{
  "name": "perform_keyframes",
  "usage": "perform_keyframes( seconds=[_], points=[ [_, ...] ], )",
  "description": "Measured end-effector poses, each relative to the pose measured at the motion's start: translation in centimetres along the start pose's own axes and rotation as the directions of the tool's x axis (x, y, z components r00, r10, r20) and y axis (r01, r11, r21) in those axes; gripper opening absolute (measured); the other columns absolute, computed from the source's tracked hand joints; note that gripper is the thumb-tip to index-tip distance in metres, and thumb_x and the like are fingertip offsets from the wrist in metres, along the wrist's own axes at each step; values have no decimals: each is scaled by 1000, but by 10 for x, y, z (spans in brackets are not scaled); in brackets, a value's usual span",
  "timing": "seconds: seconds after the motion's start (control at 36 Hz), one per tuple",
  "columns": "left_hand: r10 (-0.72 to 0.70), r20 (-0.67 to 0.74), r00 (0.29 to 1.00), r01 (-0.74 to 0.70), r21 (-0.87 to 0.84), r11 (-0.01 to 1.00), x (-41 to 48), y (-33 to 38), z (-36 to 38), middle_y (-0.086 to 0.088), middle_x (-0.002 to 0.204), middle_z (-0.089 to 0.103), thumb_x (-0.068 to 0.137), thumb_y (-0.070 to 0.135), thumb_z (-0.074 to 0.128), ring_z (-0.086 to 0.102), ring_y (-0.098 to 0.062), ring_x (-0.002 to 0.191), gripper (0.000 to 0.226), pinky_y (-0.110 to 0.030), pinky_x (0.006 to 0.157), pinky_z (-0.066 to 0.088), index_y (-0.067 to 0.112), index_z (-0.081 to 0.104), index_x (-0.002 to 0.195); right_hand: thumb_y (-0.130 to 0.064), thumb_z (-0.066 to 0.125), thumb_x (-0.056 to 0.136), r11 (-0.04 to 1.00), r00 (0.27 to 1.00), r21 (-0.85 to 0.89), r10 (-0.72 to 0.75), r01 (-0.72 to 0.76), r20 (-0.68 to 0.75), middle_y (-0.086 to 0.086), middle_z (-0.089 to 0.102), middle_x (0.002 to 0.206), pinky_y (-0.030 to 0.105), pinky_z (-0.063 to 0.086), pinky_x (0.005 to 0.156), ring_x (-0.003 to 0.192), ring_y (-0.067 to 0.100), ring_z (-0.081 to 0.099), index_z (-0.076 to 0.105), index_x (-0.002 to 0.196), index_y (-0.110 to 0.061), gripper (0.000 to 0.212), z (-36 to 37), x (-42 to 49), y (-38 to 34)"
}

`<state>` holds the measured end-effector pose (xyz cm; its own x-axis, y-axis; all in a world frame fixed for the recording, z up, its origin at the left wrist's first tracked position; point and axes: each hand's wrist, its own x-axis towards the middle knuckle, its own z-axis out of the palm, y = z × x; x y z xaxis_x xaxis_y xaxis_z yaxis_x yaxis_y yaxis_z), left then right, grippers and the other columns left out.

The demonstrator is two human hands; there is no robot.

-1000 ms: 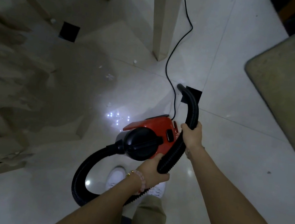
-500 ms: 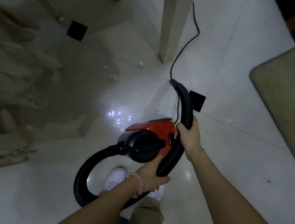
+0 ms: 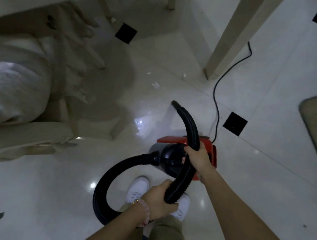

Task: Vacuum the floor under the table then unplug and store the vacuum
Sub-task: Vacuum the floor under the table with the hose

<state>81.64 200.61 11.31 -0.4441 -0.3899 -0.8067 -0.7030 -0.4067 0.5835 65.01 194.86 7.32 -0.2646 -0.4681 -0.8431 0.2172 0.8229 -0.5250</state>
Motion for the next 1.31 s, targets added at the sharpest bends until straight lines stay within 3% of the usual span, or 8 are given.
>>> perform_keyframes(
  seconds=[0.11,0.25,0.44,0.67,0.83,1.0,1.14,1.31],
  points=[
    [24,5,1000,-24,7,1000,-9,-11,-3,-6,95,62,82,23,63,60,-26,97,28,-28,77,47,20,49,105,-10,54,93,998,997,-16,68,-68,35,10,59,86,28,52,52,62,20,59,39,137,-12,46,11,-4,3],
    [35,-43,998,-35,20,999,-27,-20,-7,6,84,55,81,28,62,61,-22,92,26,-26,74,46,28,42,97,-6,54,91,995,992,-65,80,-74,96,12,61,85,26,52,48,60,19,59,44,132,-7,42,29,-13,5],
    [41,-43,998,-43,-51,998,-47,-30,-13,-8,94,61,81,27,64,61,-26,94,30,-31,79,49,18,47,105,-5,56,90,988,992,-141,76,-62,97,13,60,90,32,52,61,71,23,59,45,130,-4,42,51,-21,9],
    [60,-75,995,-63,-37,997,-61,-43,-17,6,76,51,80,28,61,57,-19,79,24,-26,64,39,27,39,89,-6,55,91,988,995,-153,51,-37,86,14,59,94,40,52,81,76,22,56,46,126,-4,36,67,-30,15],
    [69,-92,993,-71,-26,997,-64,-52,-24,14,73,48,81,30,61,50,-8,72,24,-15,53,34,27,41,93,-5,53,91,982,990,-170,95,-77,102,12,56,89,39,50,73,70,21,53,44,133,-4,43,80,-27,17],
    [16,-97,995,-26,-106,994,-64,-62,-36,12,76,53,76,36,61,56,-12,72,25,-22,60,43,31,44,93,-4,53,90,964,983,-259,102,-59,155,15,57,85,20,48,41,64,21,56,50,122,-2,33,102,-25,5],
    [-4,-110,994,-13,-154,988,-67,-62,-43,10,73,53,78,30,61,52,-4,62,25,-21,57,44,24,47,98,-7,53,90,931,972,-363,123,-43,201,14,54,84,29,50,49,58,21,55,48,122,-4,33,120,-20,-2],
    [-15,-160,987,-2,-100,995,-71,-57,-51,2,75,55,82,28,58,56,-18,70,19,-33,69,50,19,45,92,-6,52,89,915,978,-401,107,-27,178,18,57,91,29,49,53,61,22,56,49,125,1,37,129,-17,-4]
  ],
)
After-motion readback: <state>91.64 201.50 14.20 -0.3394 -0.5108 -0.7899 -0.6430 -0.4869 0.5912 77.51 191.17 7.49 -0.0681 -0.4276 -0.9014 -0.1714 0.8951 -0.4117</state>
